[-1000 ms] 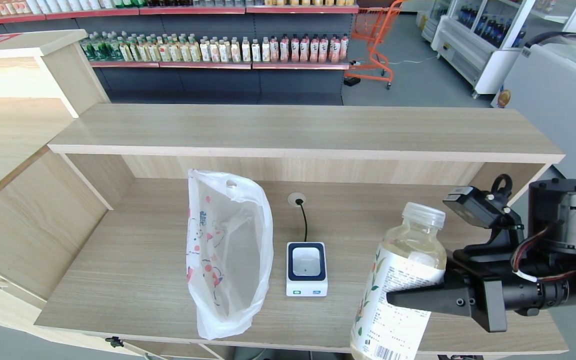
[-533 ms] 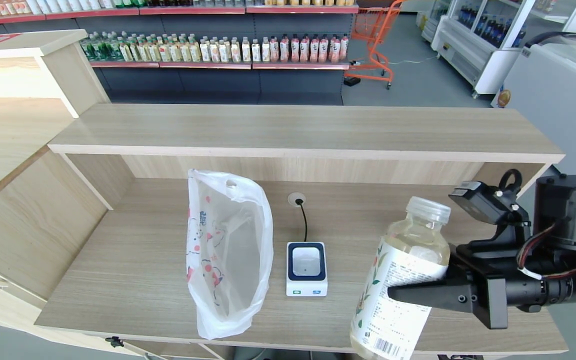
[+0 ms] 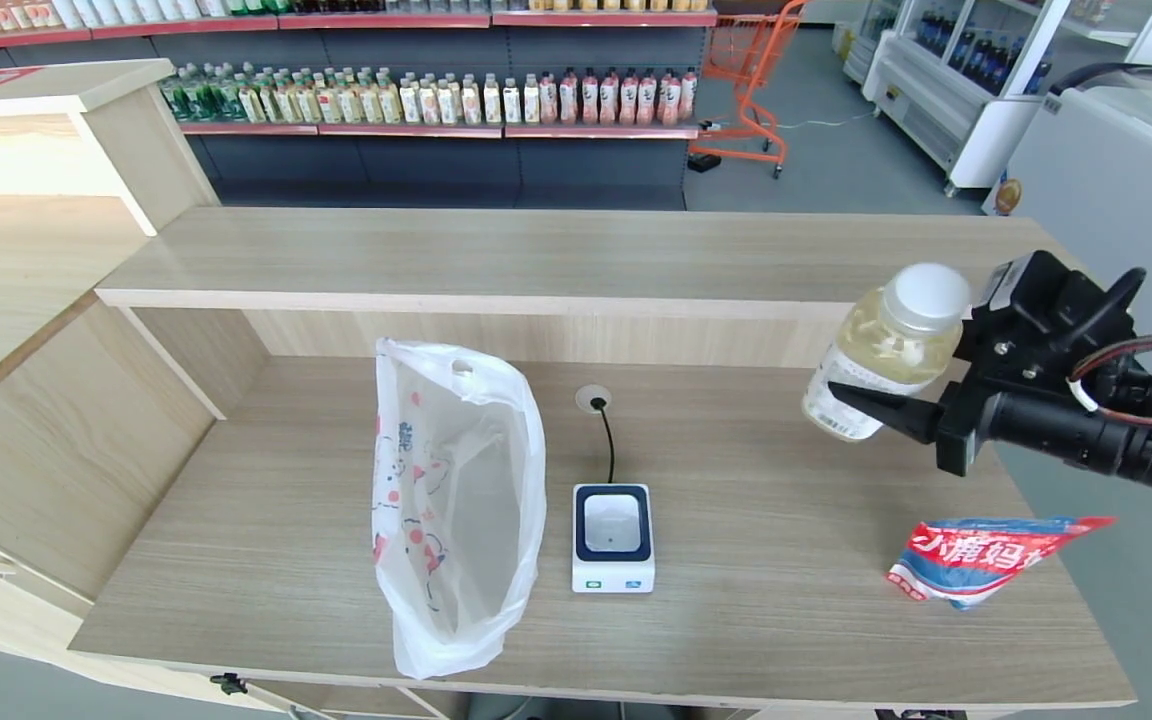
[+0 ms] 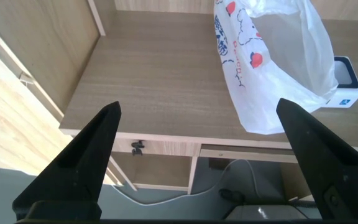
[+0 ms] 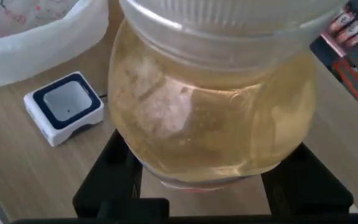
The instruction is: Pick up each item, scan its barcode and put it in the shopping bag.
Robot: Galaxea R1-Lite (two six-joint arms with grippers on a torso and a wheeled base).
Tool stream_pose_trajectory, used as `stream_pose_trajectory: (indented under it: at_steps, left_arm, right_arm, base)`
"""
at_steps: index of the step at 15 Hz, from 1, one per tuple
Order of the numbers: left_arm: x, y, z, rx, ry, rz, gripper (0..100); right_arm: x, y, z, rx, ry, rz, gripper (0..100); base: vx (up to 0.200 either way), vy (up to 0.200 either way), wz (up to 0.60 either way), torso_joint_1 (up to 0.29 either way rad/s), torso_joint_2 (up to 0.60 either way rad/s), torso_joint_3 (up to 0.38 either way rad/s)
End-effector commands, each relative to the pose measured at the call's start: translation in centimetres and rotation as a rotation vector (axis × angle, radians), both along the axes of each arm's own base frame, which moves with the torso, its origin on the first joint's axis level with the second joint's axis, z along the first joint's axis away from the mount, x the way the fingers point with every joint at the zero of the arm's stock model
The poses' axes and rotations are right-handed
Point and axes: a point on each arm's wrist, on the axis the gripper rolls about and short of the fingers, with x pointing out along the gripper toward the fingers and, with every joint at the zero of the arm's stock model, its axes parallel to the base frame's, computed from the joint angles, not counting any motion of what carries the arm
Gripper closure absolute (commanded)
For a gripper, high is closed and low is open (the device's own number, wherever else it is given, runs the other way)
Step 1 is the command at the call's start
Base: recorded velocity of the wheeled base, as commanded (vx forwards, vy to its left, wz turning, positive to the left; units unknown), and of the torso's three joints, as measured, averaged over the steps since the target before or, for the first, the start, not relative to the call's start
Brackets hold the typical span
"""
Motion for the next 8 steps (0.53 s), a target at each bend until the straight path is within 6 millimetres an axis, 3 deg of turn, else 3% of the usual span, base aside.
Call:
stream_pose_trajectory:
  at_steps: [1,4,8]
  left_arm:
    - [0.0,0.0,0.0,0.0,0.0,0.0,0]
    - [0.0,0.0,0.0,0.0,0.0,0.0,0]
    - [0.0,0.0,0.0,0.0,0.0,0.0,0]
  right_arm:
    - [-0.12,-0.6,1.05,-0.05,-0.113,-0.029,100]
    - [-0.11,-0.64,1.2,-0.153,-0.256,-0.031,100]
    - [-0.51,-0.7,0.55,-0.224,-0.312,-0.021,100]
  base:
    - [0.0,0.0,0.0,0.0,0.0,0.0]
    - [0.0,0.0,0.0,0.0,0.0,0.0]
    - [0.0,0.0,0.0,0.0,0.0,0.0]
